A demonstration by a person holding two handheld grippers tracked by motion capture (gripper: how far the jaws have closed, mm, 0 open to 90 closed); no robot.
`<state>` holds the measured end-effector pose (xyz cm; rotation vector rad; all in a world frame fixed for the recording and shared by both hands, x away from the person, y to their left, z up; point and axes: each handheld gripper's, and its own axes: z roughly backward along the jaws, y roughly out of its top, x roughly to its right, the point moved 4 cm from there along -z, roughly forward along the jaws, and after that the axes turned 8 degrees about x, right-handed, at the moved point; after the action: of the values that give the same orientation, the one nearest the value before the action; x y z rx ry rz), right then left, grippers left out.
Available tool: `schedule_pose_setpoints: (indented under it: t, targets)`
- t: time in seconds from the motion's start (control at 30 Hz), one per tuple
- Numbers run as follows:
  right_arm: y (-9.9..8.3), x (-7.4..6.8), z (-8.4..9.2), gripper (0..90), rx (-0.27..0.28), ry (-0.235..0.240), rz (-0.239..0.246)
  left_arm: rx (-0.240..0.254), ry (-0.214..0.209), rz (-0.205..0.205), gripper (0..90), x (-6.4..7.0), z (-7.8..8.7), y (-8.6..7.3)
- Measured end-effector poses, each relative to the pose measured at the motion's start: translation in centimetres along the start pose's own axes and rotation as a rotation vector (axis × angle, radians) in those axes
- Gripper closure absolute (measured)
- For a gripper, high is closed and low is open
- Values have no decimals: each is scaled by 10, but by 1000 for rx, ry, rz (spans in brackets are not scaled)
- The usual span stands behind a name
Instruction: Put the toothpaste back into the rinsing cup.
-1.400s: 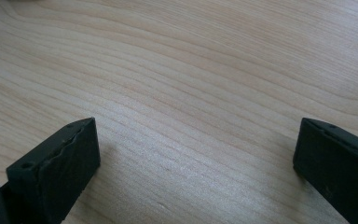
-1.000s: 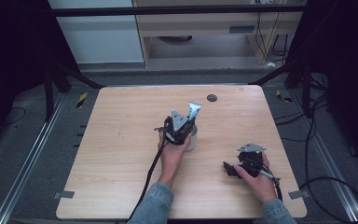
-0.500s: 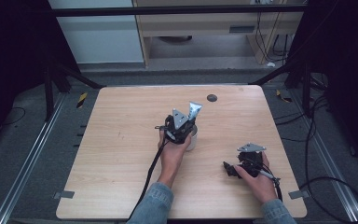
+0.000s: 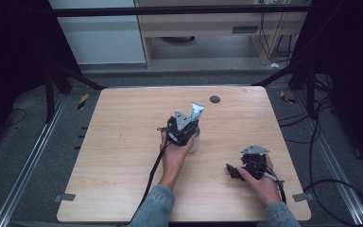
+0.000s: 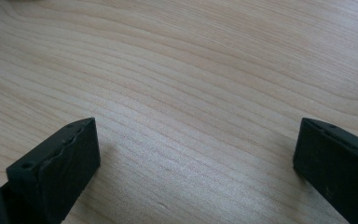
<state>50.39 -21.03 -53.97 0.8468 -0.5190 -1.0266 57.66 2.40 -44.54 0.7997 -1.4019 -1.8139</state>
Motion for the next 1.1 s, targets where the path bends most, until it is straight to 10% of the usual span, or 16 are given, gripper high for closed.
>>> schedule_pose_setpoints:
  t: [1.1]
  targets:
    - [0,0,0,7,0,0,-1,-29,17,-45,514,-1,10,5]
